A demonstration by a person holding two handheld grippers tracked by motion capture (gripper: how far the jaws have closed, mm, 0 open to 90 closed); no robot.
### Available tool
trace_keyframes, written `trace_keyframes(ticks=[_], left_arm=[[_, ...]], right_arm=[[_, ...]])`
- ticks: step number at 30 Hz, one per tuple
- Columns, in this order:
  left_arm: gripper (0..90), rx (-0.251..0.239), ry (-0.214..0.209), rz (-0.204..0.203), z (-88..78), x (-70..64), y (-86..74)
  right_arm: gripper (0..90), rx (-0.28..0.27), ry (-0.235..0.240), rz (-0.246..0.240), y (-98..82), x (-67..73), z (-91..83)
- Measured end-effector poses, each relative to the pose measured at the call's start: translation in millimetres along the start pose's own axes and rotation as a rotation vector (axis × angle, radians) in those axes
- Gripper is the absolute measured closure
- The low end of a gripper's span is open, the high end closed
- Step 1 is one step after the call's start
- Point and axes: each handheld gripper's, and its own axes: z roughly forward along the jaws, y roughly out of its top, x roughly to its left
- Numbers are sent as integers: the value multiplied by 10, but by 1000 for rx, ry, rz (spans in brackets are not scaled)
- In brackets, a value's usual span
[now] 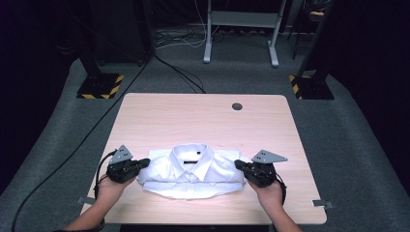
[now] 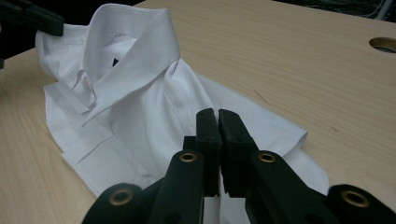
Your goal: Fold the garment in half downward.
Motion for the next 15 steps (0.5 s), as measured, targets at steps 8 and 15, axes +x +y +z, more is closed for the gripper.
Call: trace_keyframes(ticks=[8,15], left_arm=[[873,30,-11,10,15,-50,-98],[873,80,-10,12,117,-76,-213]], right_arm=[[876,50,3,22,-178,10,-16],[876,116,2,36,-333,-8,74]])
